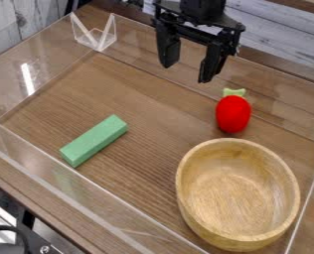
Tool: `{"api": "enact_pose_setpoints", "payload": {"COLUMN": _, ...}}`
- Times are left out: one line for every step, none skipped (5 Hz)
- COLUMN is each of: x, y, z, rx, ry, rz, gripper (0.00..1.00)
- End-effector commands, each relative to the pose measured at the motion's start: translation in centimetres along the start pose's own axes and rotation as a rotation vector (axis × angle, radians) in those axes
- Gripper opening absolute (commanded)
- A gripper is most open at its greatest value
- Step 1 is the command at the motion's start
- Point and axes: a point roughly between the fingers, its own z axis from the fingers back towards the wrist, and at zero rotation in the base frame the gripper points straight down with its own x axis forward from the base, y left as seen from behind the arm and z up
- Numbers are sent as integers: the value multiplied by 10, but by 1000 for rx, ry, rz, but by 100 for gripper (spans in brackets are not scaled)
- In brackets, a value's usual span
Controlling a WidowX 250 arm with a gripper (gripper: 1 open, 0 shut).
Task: Move the red object to the left side of the table
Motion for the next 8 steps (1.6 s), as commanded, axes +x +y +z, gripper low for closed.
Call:
{"api": "enact_pose_setpoints", "payload": {"x": 3, "y": -6, "z": -9, "rx": -3, "ry": 8, "rz": -15, "gripper": 100}}
{"api": "enact_pose_setpoints", "payload": {"x": 12, "y": -23, "z": -21, "rx": -8, "ry": -11, "rz": -57, "gripper": 100}}
{"api": "enact_pose_setpoints", "payload": {"x": 19, "y": -41, "z": -26, "rx": -10, "ry": -30, "rz": -125, "gripper": 100}}
{"api": "enact_pose_setpoints", "payload": {"x": 29, "y": -61, "z": -30, "rx": -13, "ry": -52, "rz": -176, "gripper": 100}}
{"api": "enact_pose_setpoints", "payload": {"x": 38, "y": -74, "z": -34, "rx": -19, "ry": -70, "rz": -204, "gripper": 100}}
{"api": "enact_pose_setpoints", "payload": {"x": 47, "y": -75, "z": -38, "rx": -20, "ry": -70, "rz": -218, "gripper": 100}}
{"api": "enact_pose_setpoints", "payload": {"x": 55, "y": -70, "z": -42, "rx": -16, "ry": -72, "rz": -239, "gripper": 100}}
{"api": "enact_pose_setpoints", "payload": {"x": 61, "y": -64, "z": -44, "rx": -15, "ry": -71, "rz": -243, "gripper": 100}}
